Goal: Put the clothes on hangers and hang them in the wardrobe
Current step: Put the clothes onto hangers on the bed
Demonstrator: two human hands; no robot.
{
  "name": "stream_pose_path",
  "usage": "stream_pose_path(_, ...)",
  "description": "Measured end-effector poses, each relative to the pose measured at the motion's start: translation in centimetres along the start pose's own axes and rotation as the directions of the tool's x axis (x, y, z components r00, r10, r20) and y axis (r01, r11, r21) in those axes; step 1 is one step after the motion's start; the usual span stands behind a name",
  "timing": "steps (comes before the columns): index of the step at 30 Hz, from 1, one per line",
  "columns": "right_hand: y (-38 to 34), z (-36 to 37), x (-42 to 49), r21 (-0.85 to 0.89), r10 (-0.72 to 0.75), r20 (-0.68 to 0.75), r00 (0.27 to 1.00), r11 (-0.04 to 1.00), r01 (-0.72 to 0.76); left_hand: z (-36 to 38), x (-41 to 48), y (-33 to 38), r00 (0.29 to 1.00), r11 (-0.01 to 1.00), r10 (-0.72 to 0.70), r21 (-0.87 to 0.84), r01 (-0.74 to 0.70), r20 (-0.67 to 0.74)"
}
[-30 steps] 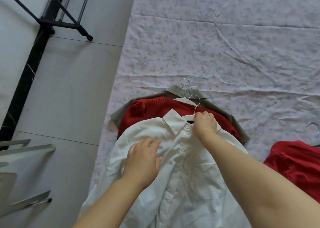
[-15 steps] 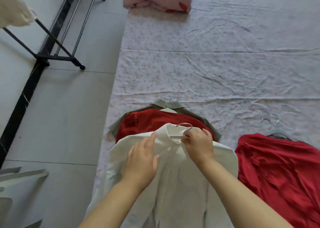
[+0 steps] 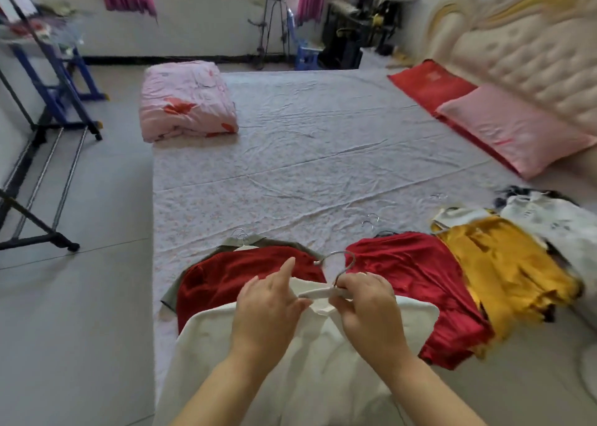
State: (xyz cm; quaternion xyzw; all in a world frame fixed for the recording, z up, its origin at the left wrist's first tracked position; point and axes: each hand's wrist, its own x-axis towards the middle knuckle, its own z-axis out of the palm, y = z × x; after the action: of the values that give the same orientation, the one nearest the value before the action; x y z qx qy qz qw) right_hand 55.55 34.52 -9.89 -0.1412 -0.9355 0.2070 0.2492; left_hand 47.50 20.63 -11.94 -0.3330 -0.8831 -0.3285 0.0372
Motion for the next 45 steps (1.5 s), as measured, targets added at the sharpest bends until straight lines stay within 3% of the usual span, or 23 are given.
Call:
stream_pose_path(4, 0.2, -5.9, -4.1, -0.008, 0.107, -0.075, 0.991, 0.994, -0.108, 0.0, -2.1, 5.5, 0.996, 0.986, 0.089, -0.141, -0.088, -0.002)
stream_pose_path(13, 7.2, -17.5, -13.0, 0.032, 0.373, -0.254, 0.892, 0.925, -0.378, 5.1, -5.2, 19.9, 0.939, 0.916, 0.343, -0.21, -0.342, -0.032)
stream_pose_path(20, 16.8, -26.3, -20.1, 0.073, 0.513, -0.303, 0.803, 0.853, -0.517, 12.2, -7.5, 32.6, 0.924, 0.894, 0.379, -0.275, -0.353, 0.047)
stream_pose_path(29, 30.6, -38.4, -26.4, 0.034, 0.573, -0.334, 0.749, 0.801, -0.598, 22.6, -9.1, 48.8, 0.923, 0.882, 0.364, -0.364, -0.3, 0.121)
stream_pose_path(34, 36.9, -41.1, -26.2, 0.041, 0.592, -0.333, 0.734, 0.787, -0.616, 27.1, -7.2, 53.0, 0.943, 0.896, 0.303, -0.378, -0.232, 0.14)
stream_pose_path(45, 52.9, -46.3, -19.2, -0.019, 0.613, -0.338, 0.714, 0.754, -0.657, 40.0, 4.1, 62.4, 0.917, 0.865, 0.337, -0.453, -0.213, 0.213)
